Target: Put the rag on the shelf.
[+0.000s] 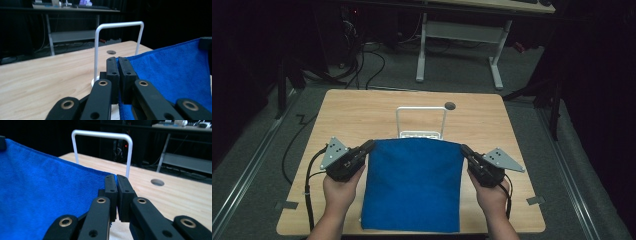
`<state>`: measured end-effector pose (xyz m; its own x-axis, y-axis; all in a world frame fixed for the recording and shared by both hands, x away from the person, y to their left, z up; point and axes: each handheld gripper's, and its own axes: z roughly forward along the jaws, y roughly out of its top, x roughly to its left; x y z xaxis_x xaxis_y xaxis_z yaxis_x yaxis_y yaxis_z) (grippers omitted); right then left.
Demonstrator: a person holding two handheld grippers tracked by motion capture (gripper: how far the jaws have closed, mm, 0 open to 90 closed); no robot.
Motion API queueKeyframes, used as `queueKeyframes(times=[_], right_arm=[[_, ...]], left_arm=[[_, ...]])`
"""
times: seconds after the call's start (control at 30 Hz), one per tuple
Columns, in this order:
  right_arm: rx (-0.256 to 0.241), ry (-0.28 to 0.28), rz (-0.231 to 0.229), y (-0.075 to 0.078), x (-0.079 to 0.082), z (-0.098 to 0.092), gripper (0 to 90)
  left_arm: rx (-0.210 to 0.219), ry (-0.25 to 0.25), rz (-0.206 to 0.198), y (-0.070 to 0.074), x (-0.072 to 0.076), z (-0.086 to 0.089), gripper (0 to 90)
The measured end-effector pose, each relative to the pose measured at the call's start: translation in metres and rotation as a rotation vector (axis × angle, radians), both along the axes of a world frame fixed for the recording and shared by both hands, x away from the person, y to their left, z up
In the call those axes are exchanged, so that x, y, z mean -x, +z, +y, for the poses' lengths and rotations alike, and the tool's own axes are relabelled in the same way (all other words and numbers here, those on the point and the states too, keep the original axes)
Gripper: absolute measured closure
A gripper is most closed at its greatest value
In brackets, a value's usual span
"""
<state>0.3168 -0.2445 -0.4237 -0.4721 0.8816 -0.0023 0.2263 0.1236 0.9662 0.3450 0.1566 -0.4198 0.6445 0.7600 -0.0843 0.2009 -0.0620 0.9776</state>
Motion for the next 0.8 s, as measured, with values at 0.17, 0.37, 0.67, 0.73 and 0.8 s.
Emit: queueKeyframes(times=[0.17, 0.37, 0.67, 0.73, 0.8], right_arm=[[-0.019, 0.004, -0.043, 0.014, 0.008, -0.002, 88.5], [-0.032, 0.013, -0.112, 0.032, 0.018, -0.004, 88.4], [-0.056, 0.026, -0.221, 0.063, 0.042, -0.008, 88.4], [-0.052, 0.021, -0.242, 0.067, 0.045, -0.008, 88.5], [-0.048, 0.023, -0.242, 0.067, 0.044, -0.009, 88.5]], left_arm=[[0.016, -0.01, -0.045, 0.013, 0.009, -0.001, 88.2], [0.035, -0.025, -0.1, 0.029, 0.022, -0.002, 88.2], [0.049, -0.047, -0.178, 0.05, 0.042, -0.005, 88.2], [0.051, -0.047, -0.18, 0.051, 0.042, -0.005, 88.3], [0.054, -0.046, -0.179, 0.052, 0.04, -0.005, 88.3]])
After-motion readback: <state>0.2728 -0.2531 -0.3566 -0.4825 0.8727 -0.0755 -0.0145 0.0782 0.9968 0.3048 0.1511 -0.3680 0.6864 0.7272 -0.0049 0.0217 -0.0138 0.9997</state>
